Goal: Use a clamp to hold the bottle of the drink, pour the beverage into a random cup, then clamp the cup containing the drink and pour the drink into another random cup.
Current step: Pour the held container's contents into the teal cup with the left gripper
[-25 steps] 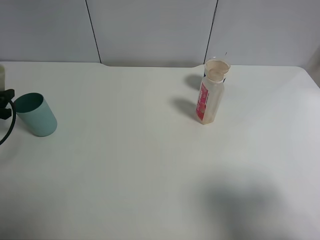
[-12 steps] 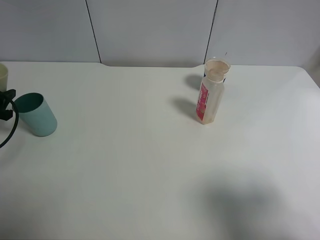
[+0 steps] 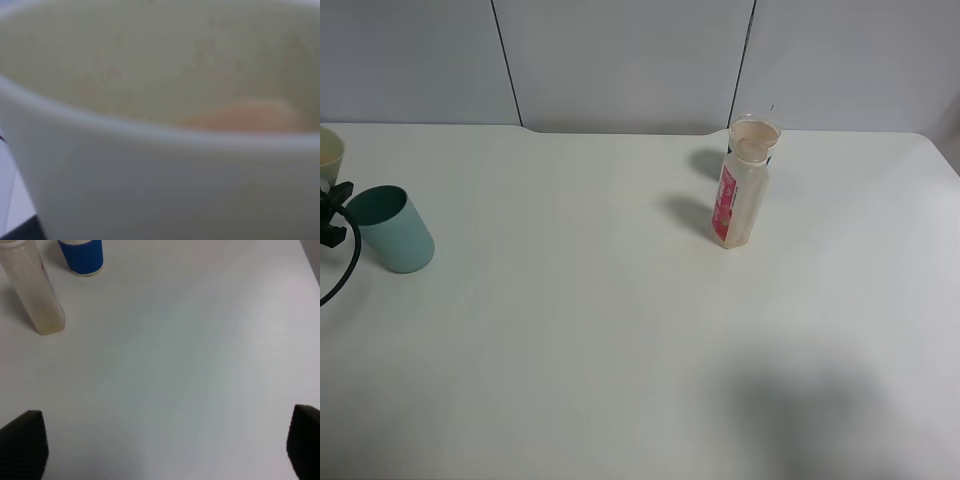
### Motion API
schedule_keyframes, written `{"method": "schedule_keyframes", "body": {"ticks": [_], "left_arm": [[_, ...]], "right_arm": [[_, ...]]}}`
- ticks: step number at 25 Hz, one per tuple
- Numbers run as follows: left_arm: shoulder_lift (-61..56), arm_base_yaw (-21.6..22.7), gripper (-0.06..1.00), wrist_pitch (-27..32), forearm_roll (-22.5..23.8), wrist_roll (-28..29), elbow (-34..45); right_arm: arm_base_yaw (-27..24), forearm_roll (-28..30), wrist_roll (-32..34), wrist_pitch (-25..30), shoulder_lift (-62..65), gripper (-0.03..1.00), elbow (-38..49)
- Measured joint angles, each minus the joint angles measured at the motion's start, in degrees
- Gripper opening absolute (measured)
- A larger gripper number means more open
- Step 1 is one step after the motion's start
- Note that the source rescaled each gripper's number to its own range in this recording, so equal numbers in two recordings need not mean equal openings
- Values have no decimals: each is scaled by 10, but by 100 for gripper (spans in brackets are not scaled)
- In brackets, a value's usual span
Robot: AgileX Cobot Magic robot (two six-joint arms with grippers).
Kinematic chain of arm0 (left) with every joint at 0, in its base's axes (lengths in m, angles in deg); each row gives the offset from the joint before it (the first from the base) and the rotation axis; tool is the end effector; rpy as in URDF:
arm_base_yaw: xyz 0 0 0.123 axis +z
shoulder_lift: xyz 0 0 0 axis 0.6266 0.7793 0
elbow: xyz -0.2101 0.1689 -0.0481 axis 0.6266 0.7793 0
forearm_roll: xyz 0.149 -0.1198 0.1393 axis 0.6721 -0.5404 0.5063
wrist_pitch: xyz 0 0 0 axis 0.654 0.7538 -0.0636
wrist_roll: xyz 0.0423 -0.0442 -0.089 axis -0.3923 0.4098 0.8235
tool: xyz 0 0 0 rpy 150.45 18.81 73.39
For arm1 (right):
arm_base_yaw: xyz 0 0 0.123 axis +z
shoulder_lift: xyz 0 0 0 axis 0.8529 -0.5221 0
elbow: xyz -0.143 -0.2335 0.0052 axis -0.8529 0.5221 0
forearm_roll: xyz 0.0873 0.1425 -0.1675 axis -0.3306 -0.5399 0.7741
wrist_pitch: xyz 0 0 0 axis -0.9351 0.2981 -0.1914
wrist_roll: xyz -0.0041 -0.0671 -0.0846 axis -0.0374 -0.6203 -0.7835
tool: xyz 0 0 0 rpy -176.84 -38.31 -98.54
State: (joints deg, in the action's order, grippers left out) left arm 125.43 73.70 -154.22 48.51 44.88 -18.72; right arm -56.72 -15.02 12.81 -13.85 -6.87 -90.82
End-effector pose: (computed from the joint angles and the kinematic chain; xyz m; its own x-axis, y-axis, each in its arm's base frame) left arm 0.2654 0.0998 0.1252 -0.1305 0.4664 -0.8749 0.1929 0.8775 0.4390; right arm 0.0085 -0.0040 0.2589 -0.4670 -0.0562 -0.8824 -0.0161 0.9984 -0.0551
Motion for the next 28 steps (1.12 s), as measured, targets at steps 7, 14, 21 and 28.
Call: {"method": "schedule_keyframes", "body": {"ticks": [7,14,21,28], "left_arm": [[0,0,2,0,4,-27,0],[0,0,2,0,9,-70,0],[0,16,2,0,17,-74,0],[0,34,2,0,45,-78,0]], "right_arm": [[0,0,0,0,0,91,0],[0,0,0,0,0,91,0],[0,0,0,0,0,91,0],[0,0,0,0,0,91,0]]}}
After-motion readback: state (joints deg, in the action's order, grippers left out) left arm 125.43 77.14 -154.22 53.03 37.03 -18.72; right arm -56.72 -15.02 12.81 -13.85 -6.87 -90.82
